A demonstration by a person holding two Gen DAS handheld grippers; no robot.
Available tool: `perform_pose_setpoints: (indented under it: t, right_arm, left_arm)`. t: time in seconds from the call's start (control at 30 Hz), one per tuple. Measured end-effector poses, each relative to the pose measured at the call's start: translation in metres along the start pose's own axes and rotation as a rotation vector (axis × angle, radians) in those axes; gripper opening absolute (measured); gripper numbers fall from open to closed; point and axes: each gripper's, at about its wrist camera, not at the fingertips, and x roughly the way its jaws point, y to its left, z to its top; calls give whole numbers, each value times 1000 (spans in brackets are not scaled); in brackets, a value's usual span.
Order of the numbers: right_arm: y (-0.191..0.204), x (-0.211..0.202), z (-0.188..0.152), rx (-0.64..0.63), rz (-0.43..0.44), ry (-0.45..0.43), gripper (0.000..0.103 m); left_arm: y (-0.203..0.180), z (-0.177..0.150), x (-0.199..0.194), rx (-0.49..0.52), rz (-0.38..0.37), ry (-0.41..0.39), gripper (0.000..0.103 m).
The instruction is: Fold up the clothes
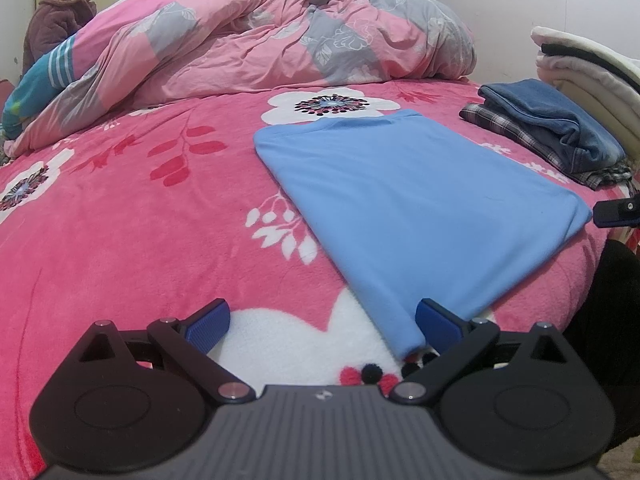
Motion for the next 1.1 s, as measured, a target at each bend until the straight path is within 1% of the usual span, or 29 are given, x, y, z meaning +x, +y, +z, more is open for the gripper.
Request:
perform_pose_setpoints:
  t: [0.07,0.2,0.23,0.3,0.33,0.4,0.47,0.5,0.53,0.57,0.63,0.67,0.77,0.8,0.83,0.9,0.93,0.97,1.0,1.1]
  right_arm:
    - [6,2,-1,-35,-1,5,19]
    - [0,5,1,-13,10,-6,18]
    - [-2,6,1,-4,13,-9,11]
    - [-9,9,2,39,26,-20,1]
    - [-13,8,3,74,64,-33,1]
    - [-24,0,7,156,224,-98,0]
    - [-32,-6,9,169,296,-143,0]
    - [-37,-8,9,172,318,-156,0]
    - [-43,-4,6,168,298,-141,0]
    - [-51,1,2,176,259,-110,0]
    - [-66,11,-5,229,206,-56,0]
    - [-67,11,-6,244,220,-60,0]
    - [-53,1,-1,151,249,-114,0]
    - [-50,0,0,126,244,-117,0]
    - [-51,2,-1,106,216,-102,0]
    - [-58,9,-8,71,122,-45,0]
    - [-63,10,-11,94,114,-38,0]
    - [-69,8,-14,137,135,-48,0]
    - [-72,6,-14,166,138,-55,0]
    - [-68,-4,-14,157,115,-98,0]
  left_arm:
    - [0,0,0,0,0,0,100]
    - [-1,0,0,1,1,0,100]
    - [-1,0,0,1,0,1,100]
    - [-1,0,0,3,0,1,100]
    - [-1,0,-1,3,0,2,100]
    - [0,0,-1,3,0,2,100]
    - [0,-1,-1,5,-2,1,100]
    - [0,-1,-1,6,-3,1,100]
    - [1,-1,-1,6,-4,1,100]
    - [1,-1,-1,6,-5,1,100]
    - [1,0,-1,8,-4,3,100]
    - [1,0,-2,10,-4,4,100]
    - [1,0,-1,10,-3,4,100]
    - [1,0,-1,9,-4,4,100]
    - [1,0,-1,9,-5,4,100]
    - [2,0,-1,8,-6,3,100]
    - [2,0,-1,8,-5,3,100]
    - [1,0,-1,8,-5,3,100]
    - [1,0,-1,8,-5,3,100]
    - [1,0,-1,8,-5,4,100]
